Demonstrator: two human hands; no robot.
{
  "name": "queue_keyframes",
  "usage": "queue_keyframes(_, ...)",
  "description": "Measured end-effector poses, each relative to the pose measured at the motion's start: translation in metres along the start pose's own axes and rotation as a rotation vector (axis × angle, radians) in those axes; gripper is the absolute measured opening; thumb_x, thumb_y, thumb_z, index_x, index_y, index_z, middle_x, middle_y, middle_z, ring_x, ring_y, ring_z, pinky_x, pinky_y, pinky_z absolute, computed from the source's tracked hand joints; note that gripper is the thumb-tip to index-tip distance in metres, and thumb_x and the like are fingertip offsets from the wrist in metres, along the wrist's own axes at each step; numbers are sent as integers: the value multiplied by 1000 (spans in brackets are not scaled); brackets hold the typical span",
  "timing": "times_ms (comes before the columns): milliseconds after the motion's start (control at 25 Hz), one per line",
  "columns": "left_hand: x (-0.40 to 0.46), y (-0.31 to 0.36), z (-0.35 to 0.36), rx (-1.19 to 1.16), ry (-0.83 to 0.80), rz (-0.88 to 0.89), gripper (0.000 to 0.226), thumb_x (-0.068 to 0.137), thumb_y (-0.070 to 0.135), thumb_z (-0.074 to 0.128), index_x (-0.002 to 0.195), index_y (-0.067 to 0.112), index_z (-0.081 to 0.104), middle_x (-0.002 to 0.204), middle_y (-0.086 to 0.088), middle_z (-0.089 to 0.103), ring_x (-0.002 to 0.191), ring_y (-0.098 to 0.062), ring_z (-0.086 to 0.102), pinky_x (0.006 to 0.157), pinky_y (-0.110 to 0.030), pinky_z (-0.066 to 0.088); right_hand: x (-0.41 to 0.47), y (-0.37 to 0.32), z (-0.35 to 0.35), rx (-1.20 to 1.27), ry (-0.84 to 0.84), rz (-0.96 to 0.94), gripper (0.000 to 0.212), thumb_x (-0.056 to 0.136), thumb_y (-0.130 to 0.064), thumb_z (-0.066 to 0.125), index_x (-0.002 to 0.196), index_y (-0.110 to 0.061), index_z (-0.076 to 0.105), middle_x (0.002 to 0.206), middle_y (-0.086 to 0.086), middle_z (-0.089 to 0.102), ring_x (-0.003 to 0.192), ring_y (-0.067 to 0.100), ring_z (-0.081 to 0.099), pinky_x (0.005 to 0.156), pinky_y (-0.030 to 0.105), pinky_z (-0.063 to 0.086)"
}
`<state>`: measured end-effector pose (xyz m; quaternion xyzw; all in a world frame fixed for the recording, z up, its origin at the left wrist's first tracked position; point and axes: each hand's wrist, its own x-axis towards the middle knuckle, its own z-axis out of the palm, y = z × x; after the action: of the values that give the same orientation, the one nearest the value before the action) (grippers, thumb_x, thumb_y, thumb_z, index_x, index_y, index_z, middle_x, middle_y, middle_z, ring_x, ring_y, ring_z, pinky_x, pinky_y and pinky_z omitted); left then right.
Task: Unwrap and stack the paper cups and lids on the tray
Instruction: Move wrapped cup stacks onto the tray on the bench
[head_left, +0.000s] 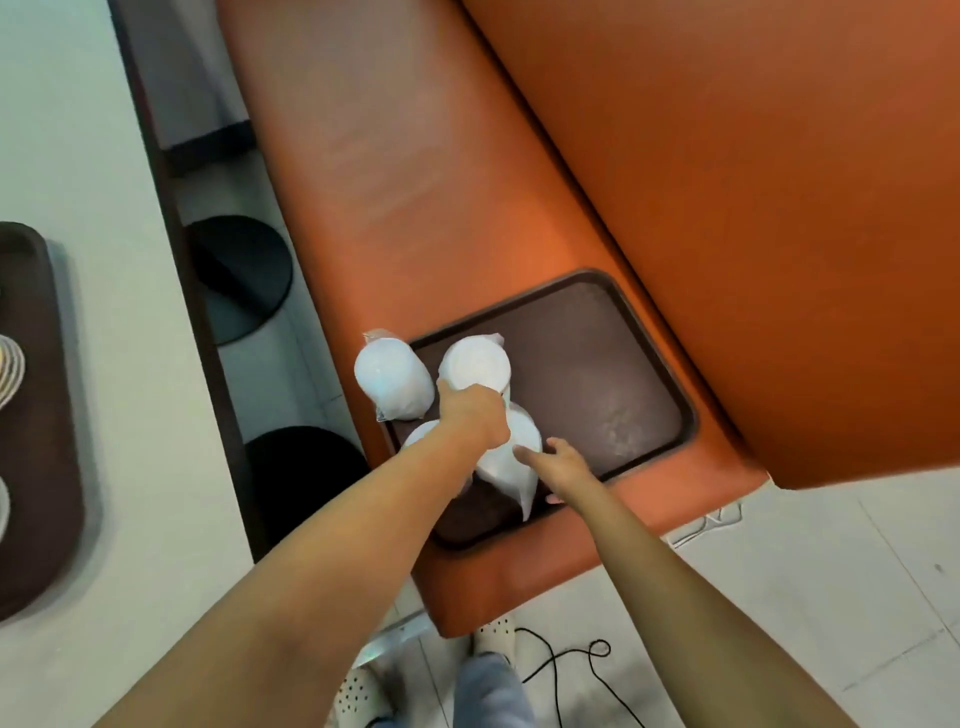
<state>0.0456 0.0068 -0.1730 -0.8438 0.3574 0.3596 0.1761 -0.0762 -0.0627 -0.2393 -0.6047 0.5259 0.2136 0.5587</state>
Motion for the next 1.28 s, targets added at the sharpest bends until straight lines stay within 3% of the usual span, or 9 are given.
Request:
queue_keyframes(200,22,4,16,-32,-161,100,37,94,30,46,125,12,52,121,-6,57,116,-28,49,100,-47,34,22,21,17,240,-46,110,64,78,-29,74,130,-4,48,121,12,61,105,30,62,89,47,54)
queue_keyframes(360,19,12,19,-47,-135,165,37,95,23,46,126,5,47,117,-9,60,107,-27,57,86,-37,44,14,27,11,423,-83,132,52,77,-17,76,119,2,53,113,18,64,99,31,64,87,44,54)
queue_keyframes(520,-5,21,-3,-100,-42,223,38,96,26,45,128,5,46,116,-10,60,108,-27,56,91,-37,42,-21,13,-15,416,19,52,49,78,-20,73,118,-1,52,113,15,62,99,29,62,78,38,54)
queue_keyframes(720,-70,9,-60,-650,245,269,48,93,25,53,138,15,41,123,-8,56,103,-21,56,84,-28,41,-99,-56,-52,526,223,-319,40,84,-9,63,120,-4,47,113,14,58,92,23,60,65,26,49)
queue_keyframes(840,-121,-27,-92,-1233,447,295,49,91,20,59,137,24,44,130,-2,55,117,-19,54,98,-32,45,-149,-118,-47,621,157,-537,30,85,-7,61,112,-11,49,111,11,58,90,19,60,71,30,52)
queue_keyframes(920,-160,-57,-109,-1529,490,349,41,92,19,58,130,28,48,122,2,60,109,-17,59,91,-37,53,-181,-157,-30,666,21,-636,28,84,-8,61,109,-16,52,112,12,60,98,25,62,77,38,54)
queue_keyframes(1080,-230,-117,-132,-1677,691,319,34,93,24,58,124,30,46,113,6,60,97,-10,62,77,-27,57,-246,-216,11,567,-225,-736,66,71,-29,67,130,-15,42,120,10,56,104,25,60,68,30,53)
queue_keyframes(1200,-265,-163,-142,-1662,829,186,36,92,28,59,124,28,44,113,5,55,95,-10,59,74,-25,56,-278,-255,44,449,-226,-834,55,88,-16,59,137,-15,35,128,7,46,106,21,52,68,23,50)
queue_keyframes(1280,-286,-199,-148,-1641,880,117,41,92,30,58,130,25,42,117,3,53,101,-18,59,72,-27,57,-295,-282,71,412,-231,-868,45,91,-7,51,134,-11,39,122,6,46,93,14,52,61,19,48)
